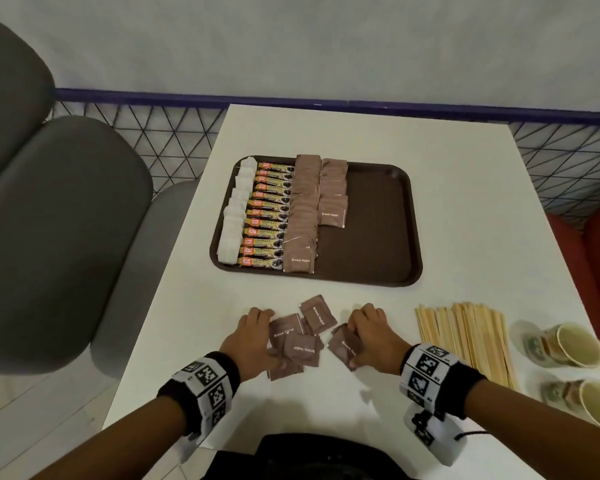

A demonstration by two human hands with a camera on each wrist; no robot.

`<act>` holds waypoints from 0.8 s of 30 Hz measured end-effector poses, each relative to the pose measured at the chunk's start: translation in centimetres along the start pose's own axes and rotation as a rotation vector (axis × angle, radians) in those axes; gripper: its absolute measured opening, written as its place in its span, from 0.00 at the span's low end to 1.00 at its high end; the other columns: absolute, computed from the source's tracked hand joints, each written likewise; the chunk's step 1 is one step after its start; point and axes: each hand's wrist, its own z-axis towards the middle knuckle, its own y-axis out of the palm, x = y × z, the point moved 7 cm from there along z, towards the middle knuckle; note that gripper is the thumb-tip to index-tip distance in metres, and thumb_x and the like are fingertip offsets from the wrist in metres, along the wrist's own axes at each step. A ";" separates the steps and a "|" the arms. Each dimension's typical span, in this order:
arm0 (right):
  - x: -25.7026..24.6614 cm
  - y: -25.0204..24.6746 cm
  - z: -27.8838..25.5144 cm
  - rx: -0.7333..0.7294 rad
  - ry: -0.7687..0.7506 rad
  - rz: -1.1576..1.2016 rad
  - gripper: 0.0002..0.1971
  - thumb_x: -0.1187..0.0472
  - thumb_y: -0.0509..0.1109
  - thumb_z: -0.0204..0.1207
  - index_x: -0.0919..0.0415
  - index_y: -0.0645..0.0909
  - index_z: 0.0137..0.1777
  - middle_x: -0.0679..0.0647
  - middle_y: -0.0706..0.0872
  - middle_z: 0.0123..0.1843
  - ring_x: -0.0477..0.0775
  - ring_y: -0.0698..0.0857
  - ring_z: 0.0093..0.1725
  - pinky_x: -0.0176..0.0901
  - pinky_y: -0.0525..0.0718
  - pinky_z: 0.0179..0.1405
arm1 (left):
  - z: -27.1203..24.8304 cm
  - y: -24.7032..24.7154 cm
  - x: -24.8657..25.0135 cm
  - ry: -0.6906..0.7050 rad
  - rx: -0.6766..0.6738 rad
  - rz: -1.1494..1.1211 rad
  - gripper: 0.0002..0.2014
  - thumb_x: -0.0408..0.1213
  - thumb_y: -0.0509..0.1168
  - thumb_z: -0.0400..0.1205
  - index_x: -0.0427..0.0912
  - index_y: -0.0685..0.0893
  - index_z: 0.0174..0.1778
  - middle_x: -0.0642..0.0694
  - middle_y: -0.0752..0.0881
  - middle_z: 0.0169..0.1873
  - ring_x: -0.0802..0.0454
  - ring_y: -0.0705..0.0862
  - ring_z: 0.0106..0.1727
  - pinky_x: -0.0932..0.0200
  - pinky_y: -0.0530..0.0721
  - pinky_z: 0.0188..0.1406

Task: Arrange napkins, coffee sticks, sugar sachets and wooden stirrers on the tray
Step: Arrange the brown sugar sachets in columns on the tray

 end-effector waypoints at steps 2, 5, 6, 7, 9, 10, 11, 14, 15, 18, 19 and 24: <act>-0.5 -0.2 0.1 0.006 -0.010 0.058 0.31 0.59 0.81 0.58 0.55 0.63 0.54 0.50 0.63 0.54 0.52 0.63 0.53 0.44 0.70 0.53 | 0.2 -0.3 -0.1 -0.016 0.013 -0.031 0.38 0.48 0.74 0.71 0.41 0.65 0.73 0.45 0.69 0.66 0.46 0.70 0.67 0.55 0.75 0.65; -2.1 -0.7 0.6 0.038 -0.104 0.107 0.33 0.66 0.78 0.61 0.59 0.66 0.63 0.54 0.68 0.61 0.55 0.67 0.58 0.44 0.72 0.56 | 0.6 -0.6 0.0 -0.011 0.020 -0.071 0.31 0.44 0.75 0.71 0.41 0.71 0.67 0.44 0.72 0.62 0.46 0.74 0.62 0.55 0.76 0.61; -2.7 -0.8 0.8 0.045 -0.147 0.120 0.33 0.68 0.76 0.63 0.59 0.65 0.66 0.55 0.68 0.63 0.56 0.68 0.61 0.44 0.72 0.59 | 0.7 -0.6 0.2 0.000 0.017 -0.091 0.30 0.42 0.74 0.71 0.41 0.71 0.67 0.44 0.72 0.62 0.46 0.75 0.61 0.56 0.76 0.60; -3.4 -1.0 1.0 0.049 -0.189 0.129 0.33 0.69 0.74 0.65 0.60 0.64 0.69 0.56 0.67 0.64 0.56 0.69 0.63 0.43 0.72 0.61 | 0.9 -0.7 0.4 0.014 0.015 -0.116 0.30 0.40 0.74 0.72 0.41 0.71 0.68 0.44 0.71 0.62 0.46 0.76 0.61 0.58 0.77 0.59; -4.5 -1.5 1.4 0.071 -0.249 0.171 0.33 0.71 0.71 0.68 0.59 0.63 0.73 0.56 0.67 0.67 0.56 0.68 0.65 0.40 0.71 0.65 | 1.0 -0.9 0.9 0.042 0.012 -0.175 0.31 0.35 0.73 0.73 0.41 0.69 0.71 0.43 0.70 0.65 0.48 0.77 0.59 0.63 0.77 0.57; -4.7 -1.9 1.5 0.096 -0.255 0.212 0.34 0.71 0.71 0.69 0.59 0.63 0.74 0.56 0.67 0.68 0.55 0.68 0.67 0.39 0.69 0.66 | 0.9 -1.1 1.0 0.048 0.010 -0.204 0.33 0.33 0.72 0.74 0.41 0.67 0.74 0.43 0.69 0.67 0.50 0.77 0.57 0.66 0.76 0.54; -4.8 -2.4 1.5 0.126 -0.243 0.257 0.33 0.70 0.71 0.70 0.58 0.63 0.74 0.57 0.67 0.69 0.55 0.67 0.68 0.38 0.67 0.67 | 0.8 -1.3 0.9 0.047 0.009 -0.228 0.35 0.31 0.72 0.74 0.41 0.65 0.76 0.42 0.69 0.68 0.52 0.76 0.54 0.70 0.74 0.50; -4.1 -3.0 1.5 0.149 -0.153 0.336 0.36 0.62 0.73 0.71 0.57 0.60 0.76 0.57 0.66 0.71 0.58 0.65 0.72 0.43 0.65 0.71 | 0.2 -1.7 -0.2 0.016 -0.018 -0.266 0.41 0.35 0.74 0.73 0.42 0.60 0.79 0.43 0.67 0.70 0.54 0.74 0.53 0.73 0.73 0.43; -3.8 -2.7 1.6 0.112 -0.107 0.338 0.39 0.59 0.75 0.70 0.57 0.57 0.78 0.58 0.64 0.72 0.59 0.63 0.73 0.45 0.64 0.72 | -0.1 -1.6 -0.7 -0.002 -0.049 -0.269 0.44 0.36 0.75 0.71 0.42 0.58 0.79 0.43 0.66 0.70 0.52 0.75 0.55 0.71 0.74 0.44; -3.7 -1.8 1.9 0.022 -0.006 0.283 0.51 0.50 0.79 0.64 0.57 0.50 0.80 0.59 0.60 0.72 0.59 0.59 0.73 0.48 0.62 0.73 | -0.8 -0.7 -1.2 -0.047 -0.150 -0.239 0.50 0.40 0.78 0.69 0.42 0.53 0.81 0.44 0.64 0.70 0.48 0.74 0.66 0.66 0.76 0.54; -4.0 -1.6 2.1 0.018 -0.003 0.267 0.52 0.51 0.80 0.63 0.57 0.50 0.80 0.59 0.60 0.72 0.59 0.59 0.72 0.47 0.62 0.72 | -0.8 -0.5 -1.1 -0.051 -0.159 -0.229 0.51 0.41 0.79 0.68 0.42 0.53 0.81 0.44 0.64 0.70 0.47 0.74 0.67 0.64 0.76 0.56; -6.5 -0.5 3.1 -0.027 -0.074 0.270 0.50 0.60 0.78 0.64 0.59 0.49 0.80 0.60 0.60 0.71 0.60 0.61 0.72 0.47 0.66 0.73 | 0.4 -0.6 -0.4 -0.013 -0.057 -0.159 0.39 0.42 0.77 0.69 0.39 0.66 0.72 0.45 0.73 0.63 0.52 0.75 0.60 0.69 0.70 0.53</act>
